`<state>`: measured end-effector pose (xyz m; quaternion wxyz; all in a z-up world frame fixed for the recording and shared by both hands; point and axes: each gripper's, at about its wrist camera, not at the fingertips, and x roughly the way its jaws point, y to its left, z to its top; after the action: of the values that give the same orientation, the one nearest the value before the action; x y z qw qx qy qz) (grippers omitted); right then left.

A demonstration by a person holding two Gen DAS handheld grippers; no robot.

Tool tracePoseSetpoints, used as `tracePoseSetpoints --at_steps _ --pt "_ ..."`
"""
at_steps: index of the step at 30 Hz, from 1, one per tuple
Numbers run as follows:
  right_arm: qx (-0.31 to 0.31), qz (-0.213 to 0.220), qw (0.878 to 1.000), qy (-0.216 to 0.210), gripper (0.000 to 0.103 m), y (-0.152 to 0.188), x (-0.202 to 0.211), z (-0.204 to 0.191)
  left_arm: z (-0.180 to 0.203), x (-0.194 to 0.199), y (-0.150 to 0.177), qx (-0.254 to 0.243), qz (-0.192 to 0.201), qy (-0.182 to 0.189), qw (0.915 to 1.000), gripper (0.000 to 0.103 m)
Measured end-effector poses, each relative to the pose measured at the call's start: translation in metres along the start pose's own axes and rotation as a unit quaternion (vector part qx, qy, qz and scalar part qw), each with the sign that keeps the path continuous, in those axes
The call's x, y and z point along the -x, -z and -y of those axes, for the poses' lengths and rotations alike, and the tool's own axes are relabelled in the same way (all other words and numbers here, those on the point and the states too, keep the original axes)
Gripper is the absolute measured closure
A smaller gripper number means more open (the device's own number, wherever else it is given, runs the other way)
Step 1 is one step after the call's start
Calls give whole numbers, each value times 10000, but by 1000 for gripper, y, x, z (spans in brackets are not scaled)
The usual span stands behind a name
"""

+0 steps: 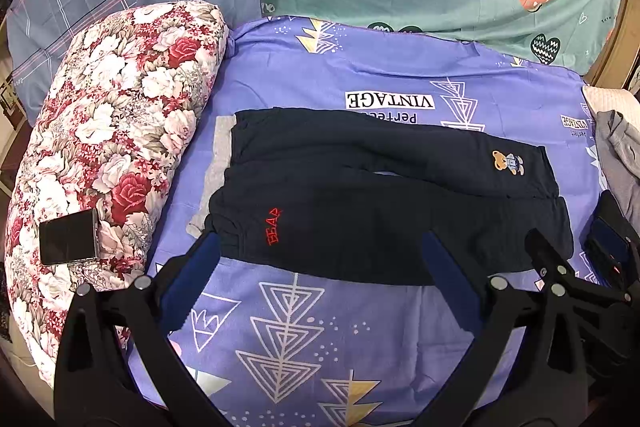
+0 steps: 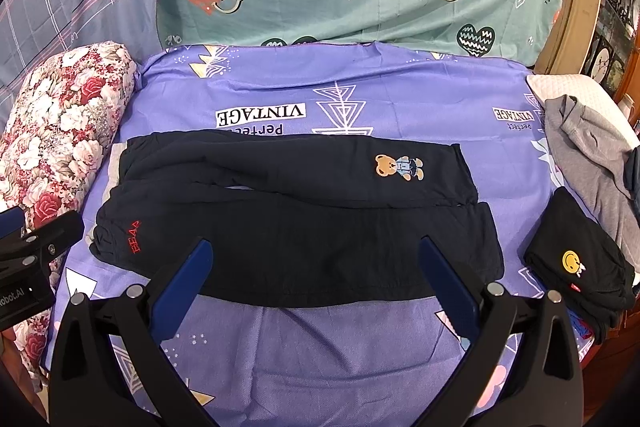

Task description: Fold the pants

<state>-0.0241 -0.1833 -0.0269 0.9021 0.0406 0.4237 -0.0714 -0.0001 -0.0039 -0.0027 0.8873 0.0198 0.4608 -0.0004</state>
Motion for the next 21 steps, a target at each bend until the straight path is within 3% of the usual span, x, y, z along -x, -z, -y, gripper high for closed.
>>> tracePoseSetpoints --at_steps 9,14,18,21 --pt "-50 -151 9998 -71 1 -1 -8 3 0 -8 1 -11 -115 63 9999 2" --pt "-612 -676 9958 -59 1 6 -44 37 -32 -59 7 420 -852 265 9951 2" --pt "-722 -1083 9900 535 1 16 -68 68 -58 -98 21 411 -1147 -313 9921 2" --pt "-1003 -1071 9874 600 1 18 -72 89 -69 -109 23 532 -1332 -402 9889 2"
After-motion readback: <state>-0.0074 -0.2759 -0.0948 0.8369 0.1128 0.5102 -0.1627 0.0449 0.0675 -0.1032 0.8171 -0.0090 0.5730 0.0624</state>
